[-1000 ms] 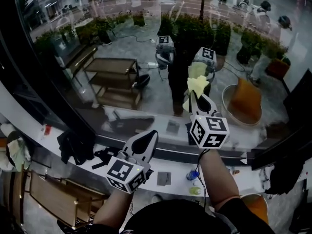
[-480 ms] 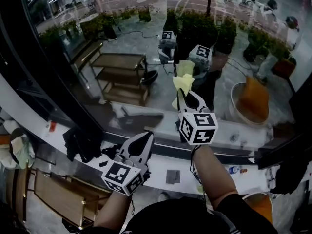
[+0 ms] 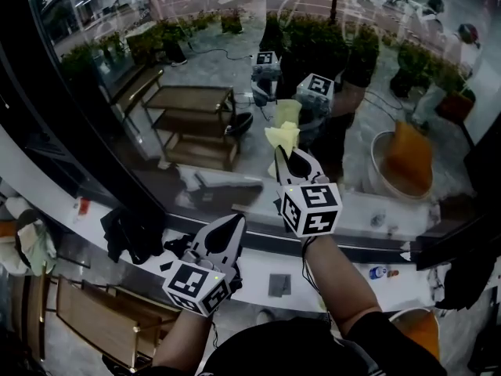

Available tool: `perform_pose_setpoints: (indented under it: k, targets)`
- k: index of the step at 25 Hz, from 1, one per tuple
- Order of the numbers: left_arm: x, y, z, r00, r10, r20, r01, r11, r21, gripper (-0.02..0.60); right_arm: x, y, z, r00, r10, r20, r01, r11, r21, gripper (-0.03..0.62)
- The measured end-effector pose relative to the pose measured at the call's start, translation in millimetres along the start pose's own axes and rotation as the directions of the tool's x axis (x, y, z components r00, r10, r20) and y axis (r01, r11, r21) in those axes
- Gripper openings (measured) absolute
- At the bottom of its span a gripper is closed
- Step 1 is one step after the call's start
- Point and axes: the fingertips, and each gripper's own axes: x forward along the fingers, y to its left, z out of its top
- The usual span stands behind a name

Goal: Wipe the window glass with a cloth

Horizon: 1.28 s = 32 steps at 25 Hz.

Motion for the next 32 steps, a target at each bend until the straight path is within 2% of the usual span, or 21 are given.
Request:
perform_pose_setpoints:
  k: [11, 32]
  targets:
    - [4.4, -0.2, -4.9, 1.000, -0.020, -0.010, 0.020, 1.000, 0.009, -0.002, 1.1, 0.3, 0.1, 1.000, 0.013, 0.005, -0.013, 1.000, -0.005, 0.038]
    - [-8.1, -4.1, -3.0, 1.000, -0.011, -0.004, 0.011, 1.000, 0.006, -0.002, 1.8, -0.6, -1.5, 1.000, 0.016, -0.012, -0.016, 1.000, -0.014, 0.038]
